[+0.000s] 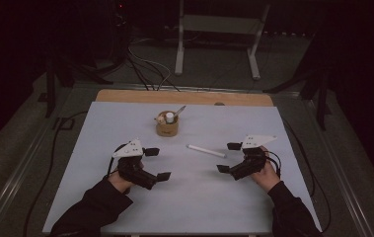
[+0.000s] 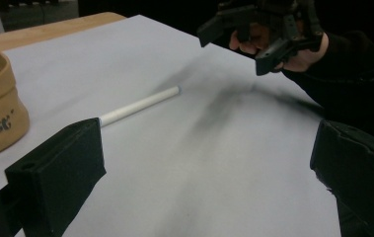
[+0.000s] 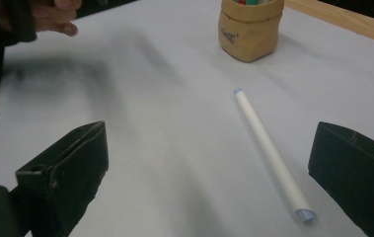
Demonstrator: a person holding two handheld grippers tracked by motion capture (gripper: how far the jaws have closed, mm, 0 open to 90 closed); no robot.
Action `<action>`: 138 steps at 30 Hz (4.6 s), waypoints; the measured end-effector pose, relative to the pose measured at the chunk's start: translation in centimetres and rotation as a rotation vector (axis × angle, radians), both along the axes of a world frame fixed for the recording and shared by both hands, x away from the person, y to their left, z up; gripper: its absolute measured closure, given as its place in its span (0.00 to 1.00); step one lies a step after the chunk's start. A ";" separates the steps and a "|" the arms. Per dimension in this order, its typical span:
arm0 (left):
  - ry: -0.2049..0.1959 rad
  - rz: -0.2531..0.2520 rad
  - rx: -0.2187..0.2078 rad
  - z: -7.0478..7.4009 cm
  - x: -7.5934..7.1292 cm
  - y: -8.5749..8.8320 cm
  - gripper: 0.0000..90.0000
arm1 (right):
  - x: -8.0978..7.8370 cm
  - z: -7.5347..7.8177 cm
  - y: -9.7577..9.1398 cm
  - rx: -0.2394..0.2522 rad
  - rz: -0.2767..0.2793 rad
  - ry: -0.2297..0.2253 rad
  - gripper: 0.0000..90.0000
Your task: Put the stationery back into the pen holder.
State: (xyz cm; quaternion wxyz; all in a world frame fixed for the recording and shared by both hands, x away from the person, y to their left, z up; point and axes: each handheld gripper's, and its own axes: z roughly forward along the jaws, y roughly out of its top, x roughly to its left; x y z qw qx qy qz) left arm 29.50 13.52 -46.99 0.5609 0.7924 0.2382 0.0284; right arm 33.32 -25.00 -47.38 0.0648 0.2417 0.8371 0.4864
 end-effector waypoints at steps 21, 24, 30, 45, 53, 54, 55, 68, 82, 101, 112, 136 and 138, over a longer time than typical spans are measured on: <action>-0.008 -0.024 0.008 -1.3 -1.4 -0.2 0.01 | 3.6 -1.3 -0.6 -0.088 0.015 0.036 0.02; -0.010 -0.027 0.004 -1.4 -1.5 -0.2 0.01 | 4.4 -1.8 -0.7 -0.101 0.012 0.064 0.10; -0.004 -0.030 0.003 -1.5 -1.3 -0.2 0.01 | 5.1 -3.0 -0.4 -0.178 0.006 0.063 0.25; 0.001 -0.026 0.003 -1.6 -1.2 -0.1 0.01 | 7.1 -4.4 0.3 -0.265 0.023 0.080 0.56; 0.002 -0.028 0.003 -1.7 -1.2 -0.1 0.01 | 7.5 -4.8 1.0 -0.326 0.045 0.074 0.67; 0.003 -0.031 0.005 -1.7 -1.2 -0.1 0.01 | 7.5 -4.9 1.1 -0.335 0.050 0.072 0.70; 0.003 -0.031 0.005 -1.7 -1.2 -0.1 0.01 | 7.5 -4.9 1.1 -0.341 0.055 0.074 0.71; 0.010 -0.032 0.005 -1.8 -1.2 -0.2 0.01 | 6.9 -5.0 1.5 -0.380 0.124 -0.009 0.88; 0.012 -0.030 0.012 -1.8 -1.2 -0.3 0.01 | 5.8 -4.0 1.1 -0.296 0.085 0.012 0.88; 0.015 -0.006 0.010 -1.6 -1.1 -0.2 0.01 | 2.3 -2.8 1.0 -0.226 -0.009 0.096 0.88; 0.026 0.006 0.005 -1.7 -1.0 -0.1 0.01 | -0.3 -2.8 1.2 -0.177 -0.027 0.113 0.88; 0.026 0.051 0.003 -1.9 -1.1 -0.6 0.01 | -4.1 -3.0 2.8 -0.109 -0.096 0.151 0.88; 0.026 0.065 0.000 -1.8 -1.1 -0.6 0.01 | -4.2 -2.8 2.9 -0.091 -0.097 0.154 0.88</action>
